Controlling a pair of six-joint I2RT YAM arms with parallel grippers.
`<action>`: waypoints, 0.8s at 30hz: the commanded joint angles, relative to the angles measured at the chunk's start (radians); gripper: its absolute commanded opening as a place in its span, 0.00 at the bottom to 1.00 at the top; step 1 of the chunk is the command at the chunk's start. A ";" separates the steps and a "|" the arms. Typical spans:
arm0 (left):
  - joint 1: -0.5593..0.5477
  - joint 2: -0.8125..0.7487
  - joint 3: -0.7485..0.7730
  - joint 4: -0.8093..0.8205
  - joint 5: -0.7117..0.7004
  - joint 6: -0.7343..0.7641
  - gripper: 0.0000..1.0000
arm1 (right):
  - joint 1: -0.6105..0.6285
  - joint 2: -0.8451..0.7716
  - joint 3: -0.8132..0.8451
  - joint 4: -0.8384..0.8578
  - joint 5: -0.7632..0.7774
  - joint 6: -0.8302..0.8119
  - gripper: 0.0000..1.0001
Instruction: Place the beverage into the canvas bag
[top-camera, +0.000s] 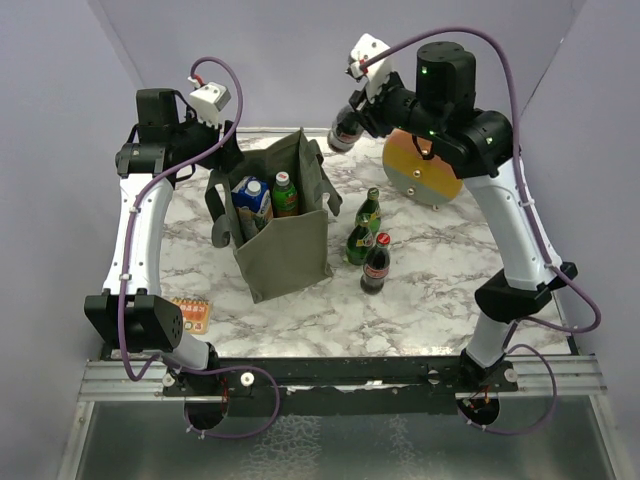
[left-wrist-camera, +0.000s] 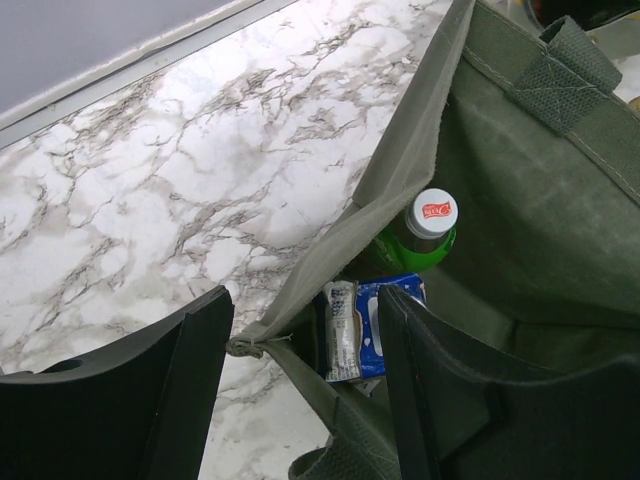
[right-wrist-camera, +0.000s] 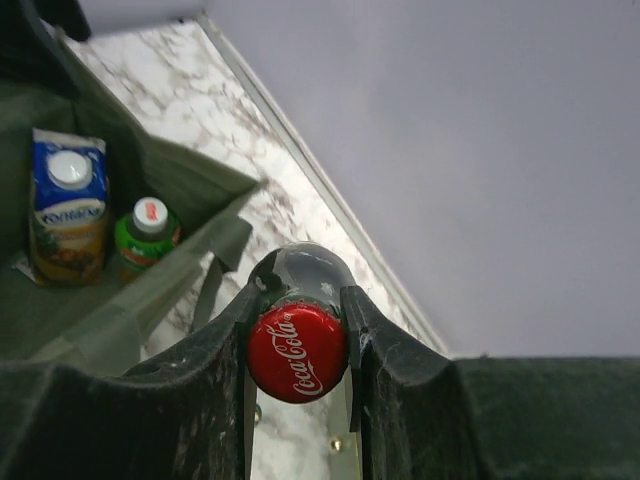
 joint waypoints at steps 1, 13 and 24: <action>-0.009 0.019 0.015 -0.003 0.004 0.018 0.62 | 0.073 -0.017 0.161 0.418 -0.020 -0.087 0.01; -0.011 0.033 0.015 0.002 -0.012 0.008 0.62 | 0.278 0.010 0.238 0.459 0.053 -0.203 0.01; -0.011 0.026 0.021 0.022 -0.041 -0.031 0.62 | 0.359 0.001 0.181 0.417 0.018 -0.093 0.01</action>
